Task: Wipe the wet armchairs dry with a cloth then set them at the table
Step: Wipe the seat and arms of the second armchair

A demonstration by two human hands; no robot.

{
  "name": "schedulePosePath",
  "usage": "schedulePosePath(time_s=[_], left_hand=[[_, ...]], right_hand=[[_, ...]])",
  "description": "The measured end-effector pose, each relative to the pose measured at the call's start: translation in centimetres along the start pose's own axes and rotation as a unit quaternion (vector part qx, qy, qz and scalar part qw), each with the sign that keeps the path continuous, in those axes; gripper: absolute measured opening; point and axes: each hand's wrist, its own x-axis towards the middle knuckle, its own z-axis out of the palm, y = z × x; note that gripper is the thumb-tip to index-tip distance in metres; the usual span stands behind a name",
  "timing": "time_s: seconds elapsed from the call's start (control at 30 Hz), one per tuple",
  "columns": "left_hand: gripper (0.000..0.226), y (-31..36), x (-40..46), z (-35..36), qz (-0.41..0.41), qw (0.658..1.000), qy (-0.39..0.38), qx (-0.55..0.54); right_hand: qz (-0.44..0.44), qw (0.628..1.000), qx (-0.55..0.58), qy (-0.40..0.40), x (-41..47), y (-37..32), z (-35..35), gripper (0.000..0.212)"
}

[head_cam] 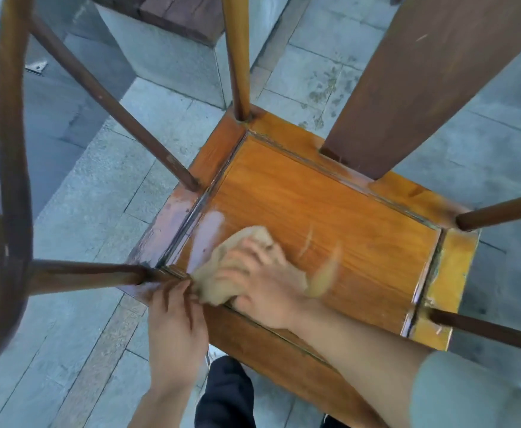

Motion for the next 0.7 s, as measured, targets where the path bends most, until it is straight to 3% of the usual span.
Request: schedulePosePath(time_s=[0.1, 0.2, 0.27, 0.4, 0.5, 0.6, 0.7], left_hand=[[0.041, -0.5, -1.4, -0.5, -0.057, 0.997, 0.05, -0.011], [0.031, -0.9, -3.3, -0.6, -0.082, 0.995, 0.056, 0.009], [0.033, -0.8, -4.1, -0.2, -0.06, 0.997, 0.036, 0.044], [0.04, -0.7, -1.3, 0.7, 0.077, 0.991, -0.012, 0.106], [0.039, -2.0, 1.4, 1.0, 0.111, 0.986, -0.024, 0.119], [0.03, -2.9, 1.5, 1.1, 0.089, 0.989, -0.046, 0.109], [0.028, -3.5, 0.6, 0.3, 0.079, 0.988, -0.068, 0.118]], right_hand=[[-0.08, 0.996, -0.039, -0.012, 1.3, -1.3, 0.4, 0.055], [-0.097, 0.995, -0.012, -0.005, 3.7, 0.4, -1.8, 0.052], [-0.057, 0.998, 0.002, 0.022, 5.2, 3.3, -4.6, 0.052], [0.036, 0.995, 0.013, 0.096, 3.7, 12.8, -9.6, 0.058], [0.171, 0.979, 0.029, 0.11, -1.9, 16.8, -8.7, 0.054], [0.282, 0.943, 0.073, 0.162, -7.8, 15.1, -4.0, 0.046], [0.325, 0.914, 0.112, 0.217, -8.5, 9.1, -0.5, 0.056]])
